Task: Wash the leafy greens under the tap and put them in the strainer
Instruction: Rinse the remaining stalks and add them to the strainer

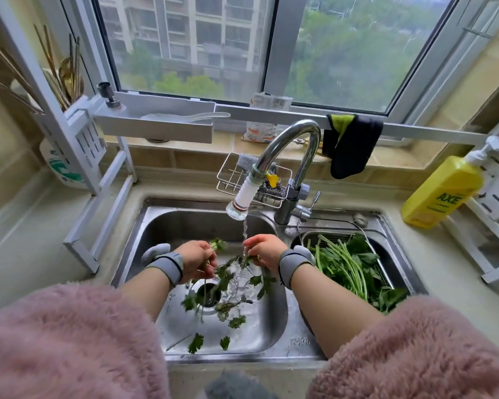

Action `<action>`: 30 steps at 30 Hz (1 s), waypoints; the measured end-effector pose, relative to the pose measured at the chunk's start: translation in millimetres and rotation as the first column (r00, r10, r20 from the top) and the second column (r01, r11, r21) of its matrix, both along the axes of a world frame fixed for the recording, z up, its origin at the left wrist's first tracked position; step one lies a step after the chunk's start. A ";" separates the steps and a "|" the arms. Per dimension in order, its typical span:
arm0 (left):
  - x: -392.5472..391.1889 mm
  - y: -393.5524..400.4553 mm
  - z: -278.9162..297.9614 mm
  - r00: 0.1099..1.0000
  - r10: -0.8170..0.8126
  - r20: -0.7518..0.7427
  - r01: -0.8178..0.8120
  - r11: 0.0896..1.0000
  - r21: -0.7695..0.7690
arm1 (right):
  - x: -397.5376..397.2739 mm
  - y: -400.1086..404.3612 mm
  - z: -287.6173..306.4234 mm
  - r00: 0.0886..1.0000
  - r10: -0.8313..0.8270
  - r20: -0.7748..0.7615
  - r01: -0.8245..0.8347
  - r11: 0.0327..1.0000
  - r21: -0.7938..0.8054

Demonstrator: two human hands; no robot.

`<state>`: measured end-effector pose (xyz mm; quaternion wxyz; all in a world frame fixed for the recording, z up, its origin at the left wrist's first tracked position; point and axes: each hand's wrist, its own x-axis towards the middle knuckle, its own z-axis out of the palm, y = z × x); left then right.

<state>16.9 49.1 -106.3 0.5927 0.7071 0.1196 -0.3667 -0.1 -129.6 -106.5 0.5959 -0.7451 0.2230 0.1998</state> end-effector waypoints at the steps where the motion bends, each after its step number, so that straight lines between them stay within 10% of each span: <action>1: 0.5 -0.9 1.1 1.000 0.006 0.010 -0.006 1.000 0.000 | -0.5 0.8 0.9 1.000 0.022 0.004 -0.022 1.000 -0.012; 22: 3.0 -4.3 12.8 0.984 -0.171 0.057 0.178 0.968 -0.179 | -0.4 3.7 16.8 0.996 -0.038 -0.076 0.045 0.995 0.091; 30: -1.0 -14.7 15.7 0.915 -0.361 0.178 0.348 0.932 0.100 | 1.7 4.9 8.6 0.998 0.048 0.041 -0.050 0.997 0.064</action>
